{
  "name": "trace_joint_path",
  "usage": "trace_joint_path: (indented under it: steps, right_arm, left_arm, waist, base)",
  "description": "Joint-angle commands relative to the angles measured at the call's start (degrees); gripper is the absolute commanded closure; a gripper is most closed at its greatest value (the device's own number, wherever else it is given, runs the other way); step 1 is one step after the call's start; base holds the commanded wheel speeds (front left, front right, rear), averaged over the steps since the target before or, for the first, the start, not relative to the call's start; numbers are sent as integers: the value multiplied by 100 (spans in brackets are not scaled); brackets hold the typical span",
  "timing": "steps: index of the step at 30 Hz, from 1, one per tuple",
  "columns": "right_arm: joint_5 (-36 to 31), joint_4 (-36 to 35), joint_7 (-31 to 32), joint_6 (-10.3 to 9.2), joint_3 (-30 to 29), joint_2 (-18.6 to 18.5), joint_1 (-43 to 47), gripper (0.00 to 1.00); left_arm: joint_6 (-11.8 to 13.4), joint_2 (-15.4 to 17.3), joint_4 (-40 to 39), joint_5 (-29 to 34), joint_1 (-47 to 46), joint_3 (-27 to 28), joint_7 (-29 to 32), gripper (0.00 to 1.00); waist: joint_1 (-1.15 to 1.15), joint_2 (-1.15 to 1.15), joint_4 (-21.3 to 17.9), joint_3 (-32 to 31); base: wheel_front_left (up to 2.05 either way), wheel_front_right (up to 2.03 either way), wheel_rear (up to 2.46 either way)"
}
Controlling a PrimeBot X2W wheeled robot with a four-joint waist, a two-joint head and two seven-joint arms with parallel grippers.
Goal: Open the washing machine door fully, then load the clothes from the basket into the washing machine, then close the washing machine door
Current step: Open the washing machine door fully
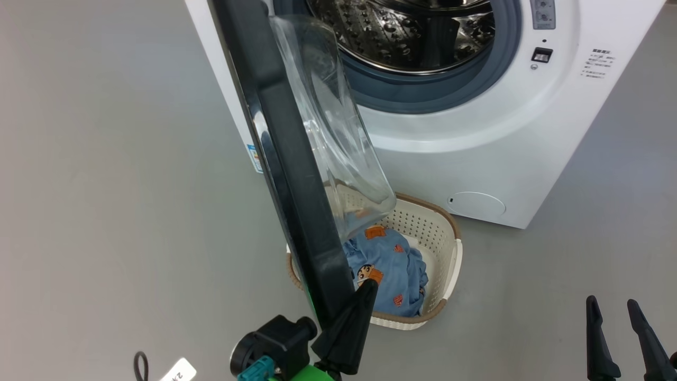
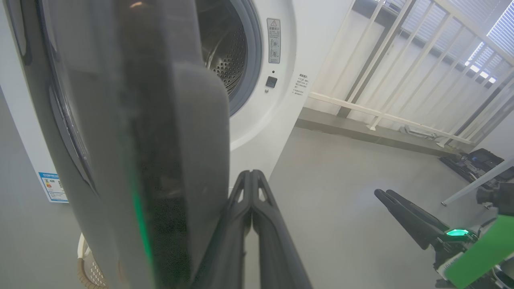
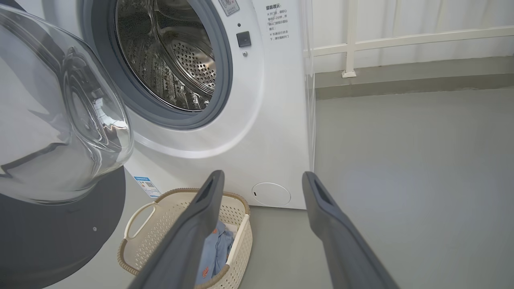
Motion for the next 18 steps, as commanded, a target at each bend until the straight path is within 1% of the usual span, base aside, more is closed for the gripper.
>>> trace_joint_path:
  steps: [1, 18]
  right_arm:
    - [-52, -107, -69, 9, 158, -83, -202, 0]
    - [-56, -69, -69, 9, 199, -83, -228, 0]
  left_arm:
    - [62, 55, -130, 81, -200, 207, -71, 100]
    - [207, 201, -411, 159, -167, 190, 9, 100]
  waist:
    - [0, 0, 37, 9]
    - [0, 0, 313, 5]
  base:
    - [0, 0, 0]
    - [0, 0, 0]
